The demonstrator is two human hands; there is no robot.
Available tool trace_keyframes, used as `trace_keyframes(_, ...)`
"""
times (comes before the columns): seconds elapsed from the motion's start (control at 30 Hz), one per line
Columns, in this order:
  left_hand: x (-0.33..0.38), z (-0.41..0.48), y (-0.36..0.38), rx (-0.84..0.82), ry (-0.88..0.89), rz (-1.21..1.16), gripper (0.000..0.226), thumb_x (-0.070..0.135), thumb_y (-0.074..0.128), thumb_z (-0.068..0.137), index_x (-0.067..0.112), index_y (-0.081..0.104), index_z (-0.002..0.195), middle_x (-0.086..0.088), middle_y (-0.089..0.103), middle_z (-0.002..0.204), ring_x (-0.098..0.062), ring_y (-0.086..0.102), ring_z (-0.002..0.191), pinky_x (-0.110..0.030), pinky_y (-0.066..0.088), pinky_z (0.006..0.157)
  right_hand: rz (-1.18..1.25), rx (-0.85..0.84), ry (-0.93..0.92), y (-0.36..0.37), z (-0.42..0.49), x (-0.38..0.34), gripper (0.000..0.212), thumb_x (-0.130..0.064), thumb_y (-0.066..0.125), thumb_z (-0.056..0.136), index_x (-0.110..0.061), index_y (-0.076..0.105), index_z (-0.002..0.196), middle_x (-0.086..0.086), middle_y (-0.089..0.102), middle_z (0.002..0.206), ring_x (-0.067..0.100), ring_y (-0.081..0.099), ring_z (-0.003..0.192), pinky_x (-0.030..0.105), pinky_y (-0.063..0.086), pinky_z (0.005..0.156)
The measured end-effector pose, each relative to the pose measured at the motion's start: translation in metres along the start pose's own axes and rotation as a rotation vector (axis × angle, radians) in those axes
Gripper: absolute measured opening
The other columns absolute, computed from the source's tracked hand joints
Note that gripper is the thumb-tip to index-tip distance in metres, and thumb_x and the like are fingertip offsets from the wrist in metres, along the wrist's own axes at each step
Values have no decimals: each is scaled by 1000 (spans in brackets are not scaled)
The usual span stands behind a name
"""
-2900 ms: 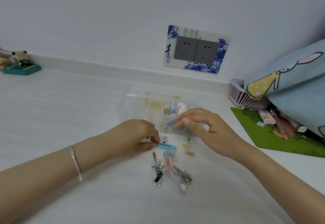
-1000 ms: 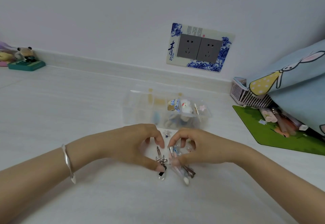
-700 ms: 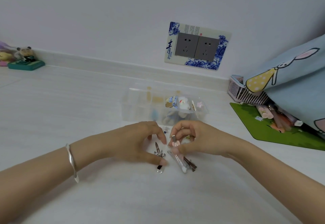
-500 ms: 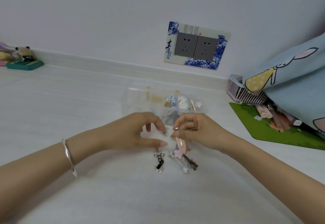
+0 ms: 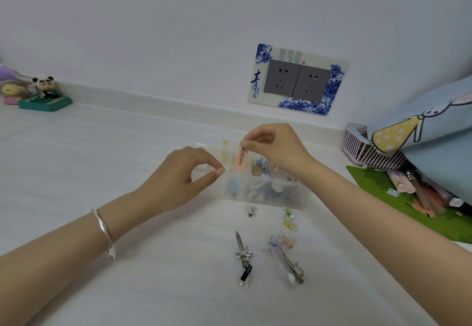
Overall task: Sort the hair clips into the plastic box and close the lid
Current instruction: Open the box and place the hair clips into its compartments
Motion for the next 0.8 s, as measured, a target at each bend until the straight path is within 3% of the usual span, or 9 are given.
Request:
trace_keyframes(0.13,-1,0,3,13,17,-13,31,52,45,85,31,67,90,15,67,90,-9,59,89,-39,47,83,-219,-157,46,23,6,14,9,-19,74,78,-11,75,78,3,72,80,17,60,67,18,47,62)
trace_keyframes(0.17,-2,1,3,19,11,-26,30,52,46,85,31,67,89,15,67,89,-9,58,89,-38,47,84,-291,-161,30,25,8,14,9,-22,73,79,-13,76,78,-4,70,78,18,58,73,19,47,73)
trace_keyframes(0.23,-4,0,4,31,-8,-60,31,54,46,83,32,67,87,15,67,89,-7,56,92,-37,46,86,-417,-150,-12,26,10,12,7,-26,71,80,-21,77,80,-20,58,74,13,53,90,34,41,96)
trace_keyframes(0.3,-5,-1,5,41,-19,-83,31,56,46,81,33,67,85,16,67,89,-6,54,95,-35,45,88,-435,-143,-29,23,8,10,9,-27,69,83,-24,76,85,-24,52,74,12,50,96,40,38,99)
trace_keyframes(0.43,-2,-5,6,58,-17,-111,29,58,49,78,35,66,81,16,67,88,-2,52,97,-30,42,90,-334,-104,-91,3,-15,-7,7,-26,68,84,-29,73,86,-13,62,92,8,52,84,21,39,73)
trace_keyframes(0.53,-1,-8,5,66,-16,-109,29,59,50,76,35,66,80,15,68,88,-2,51,97,-27,41,89,-166,-223,-118,-6,-52,-21,7,-20,72,80,-25,75,85,-14,67,84,4,54,73,19,39,64)
trace_keyframes(0.63,-1,-7,5,73,-26,-100,27,61,54,76,37,65,78,17,67,89,0,50,100,-26,38,89,-189,-458,-80,-1,-95,-15,16,-27,76,76,-30,74,92,-21,65,87,2,54,75,21,41,68)
trace_keyframes(0.8,4,-9,3,85,9,-22,34,62,55,75,31,66,83,19,66,89,-8,53,94,-29,38,88,-324,-672,4,7,-142,16,59,-39,80,68,-42,55,122,-28,49,123,-9,44,112,3,30,85)
Point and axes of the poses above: each hand's wrist, its own z-axis towards the middle knuckle, its own y-axis out of the palm, x = y × z, the point moved 7 cm from there along z, towards the middle knuckle
